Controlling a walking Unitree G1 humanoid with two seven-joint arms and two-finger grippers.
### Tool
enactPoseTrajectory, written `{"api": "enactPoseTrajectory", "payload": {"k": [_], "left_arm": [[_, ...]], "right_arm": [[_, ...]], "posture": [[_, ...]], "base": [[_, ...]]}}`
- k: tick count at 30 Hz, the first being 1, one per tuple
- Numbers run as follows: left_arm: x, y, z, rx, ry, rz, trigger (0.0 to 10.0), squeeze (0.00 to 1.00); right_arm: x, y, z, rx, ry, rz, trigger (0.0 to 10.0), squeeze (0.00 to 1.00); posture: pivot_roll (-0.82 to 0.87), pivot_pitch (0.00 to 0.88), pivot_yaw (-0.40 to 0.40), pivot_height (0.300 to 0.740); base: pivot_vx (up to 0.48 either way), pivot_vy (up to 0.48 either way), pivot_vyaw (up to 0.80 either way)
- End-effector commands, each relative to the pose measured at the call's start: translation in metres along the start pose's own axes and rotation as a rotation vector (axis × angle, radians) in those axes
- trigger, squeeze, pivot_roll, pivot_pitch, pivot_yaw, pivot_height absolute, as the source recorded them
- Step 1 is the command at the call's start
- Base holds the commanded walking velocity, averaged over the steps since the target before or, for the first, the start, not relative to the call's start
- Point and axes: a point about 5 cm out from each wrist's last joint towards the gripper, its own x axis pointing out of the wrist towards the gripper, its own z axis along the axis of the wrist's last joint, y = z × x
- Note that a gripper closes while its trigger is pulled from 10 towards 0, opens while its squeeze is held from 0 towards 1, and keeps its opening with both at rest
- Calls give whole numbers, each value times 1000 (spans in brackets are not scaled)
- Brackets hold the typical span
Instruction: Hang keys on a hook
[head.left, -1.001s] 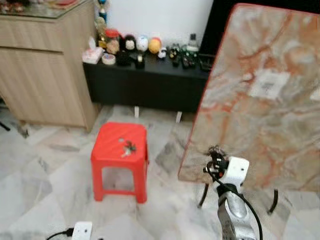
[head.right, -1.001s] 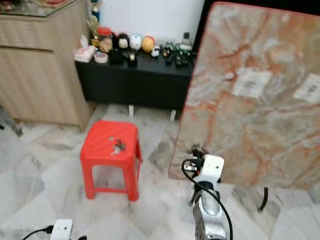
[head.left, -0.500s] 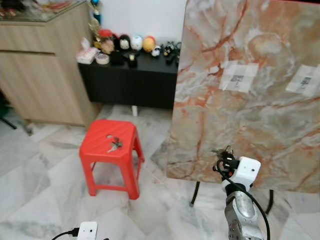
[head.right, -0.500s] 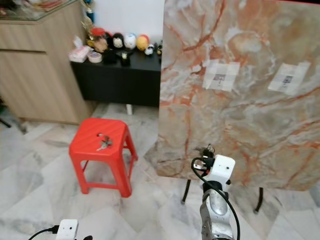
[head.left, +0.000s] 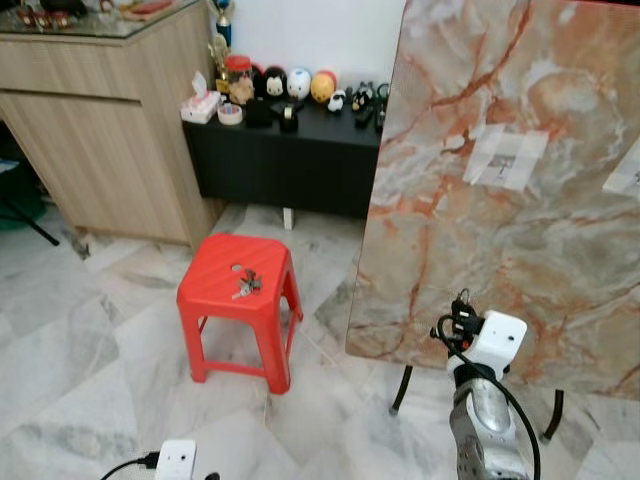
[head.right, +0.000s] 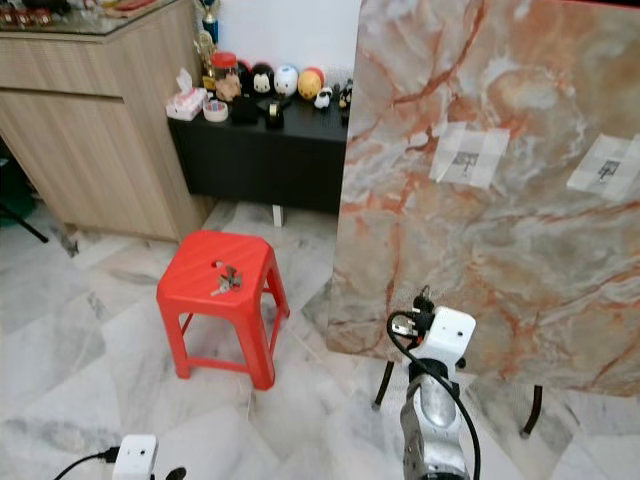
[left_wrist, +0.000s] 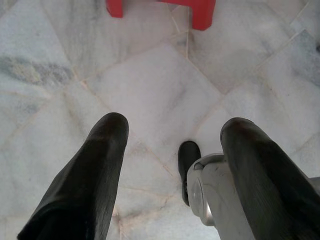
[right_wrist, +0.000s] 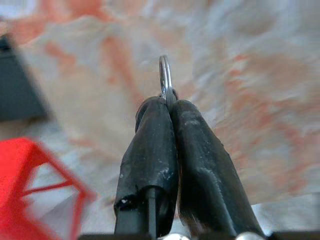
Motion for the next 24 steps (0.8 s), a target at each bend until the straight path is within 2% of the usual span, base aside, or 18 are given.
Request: {"api": "enactPoseTrajectory", "payload": {"k": [1, 7, 9, 11, 15, 24], "left_arm": [[0, -1, -2, 10, 10, -1, 10000, 0], [0, -2, -1, 12, 11, -1, 10000, 0], [1, -2, 1, 8, 5, 3, 10000, 0], [2, -2, 4, -9, -8, 10, 10000, 0], [2, -2, 4, -1, -2, 3, 10000, 0], [1, -3, 0, 2, 17, 4, 10000, 0]], "right_arm": [[7, -16, 14, -58, -74, -121, 10000, 0], [13, -22, 26, -171, -128, -142, 10000, 0], [15, -22, 25, -166, -119, -147, 10000, 0], [16, -16, 22, -135, -94, -114, 10000, 0], [15, -9, 17, -132, -76, -89, 10000, 0], [11, -5, 6, -103, -30, -45, 10000, 0]], "posture": [[13, 0, -87, 729], [11, 0, -94, 729], [13, 0, -98, 729], [17, 0, -101, 729], [13, 0, -96, 729], [7, 11, -94, 729]], "base": [[0, 0, 0], [0, 0, 0], [0, 0, 0], [0, 0, 0], [0, 0, 0], [0, 0, 0]]}}
